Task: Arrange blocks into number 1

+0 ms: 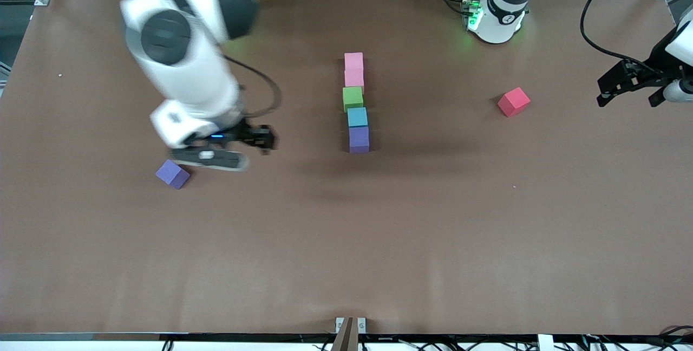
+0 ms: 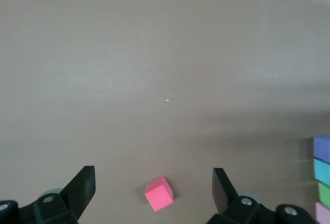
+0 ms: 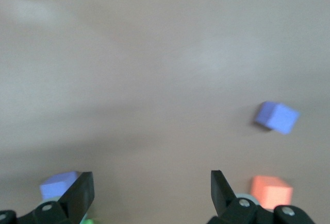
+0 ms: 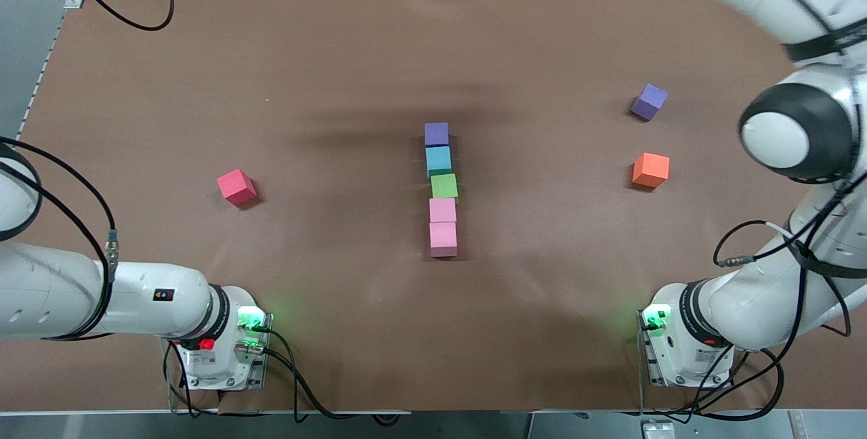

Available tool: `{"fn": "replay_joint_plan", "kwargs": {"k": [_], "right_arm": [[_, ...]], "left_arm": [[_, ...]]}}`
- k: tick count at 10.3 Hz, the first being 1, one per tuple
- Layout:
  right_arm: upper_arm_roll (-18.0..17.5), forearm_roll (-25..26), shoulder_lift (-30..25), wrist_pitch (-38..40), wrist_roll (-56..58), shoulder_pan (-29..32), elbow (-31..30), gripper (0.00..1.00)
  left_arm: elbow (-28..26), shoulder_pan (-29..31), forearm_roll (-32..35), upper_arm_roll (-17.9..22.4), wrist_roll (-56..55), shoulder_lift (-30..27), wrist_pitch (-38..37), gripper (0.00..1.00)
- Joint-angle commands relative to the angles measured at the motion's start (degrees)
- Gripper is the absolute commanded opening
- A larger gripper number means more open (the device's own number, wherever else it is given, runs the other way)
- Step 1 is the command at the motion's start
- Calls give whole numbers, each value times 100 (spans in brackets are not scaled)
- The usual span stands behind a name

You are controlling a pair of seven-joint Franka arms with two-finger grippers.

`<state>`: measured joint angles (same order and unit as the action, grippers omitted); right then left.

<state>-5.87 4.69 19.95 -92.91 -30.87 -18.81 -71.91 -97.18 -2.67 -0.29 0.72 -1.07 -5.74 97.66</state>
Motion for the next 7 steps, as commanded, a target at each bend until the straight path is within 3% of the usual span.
{"fn": "replay_joint_plan", "kwargs": {"k": [1,4,6,7], "right_arm": [[-11,-83,-745,297,992,867,-402,100],[50,-91,-1186,738,2036,1782,-411,100],[759,-213,-1458,879,2812,1671,-542,100],[1059,-536,-1712,879,2876,1670,-830,100]], "left_arm": [[462,117,-269,42,133,108,-412,100],[542,118,-270,42,-120,108,-484,100],[569,118,-261,34,-174,117,-493,100],[569,109,-252,42,-174,117,-493,100]]}}
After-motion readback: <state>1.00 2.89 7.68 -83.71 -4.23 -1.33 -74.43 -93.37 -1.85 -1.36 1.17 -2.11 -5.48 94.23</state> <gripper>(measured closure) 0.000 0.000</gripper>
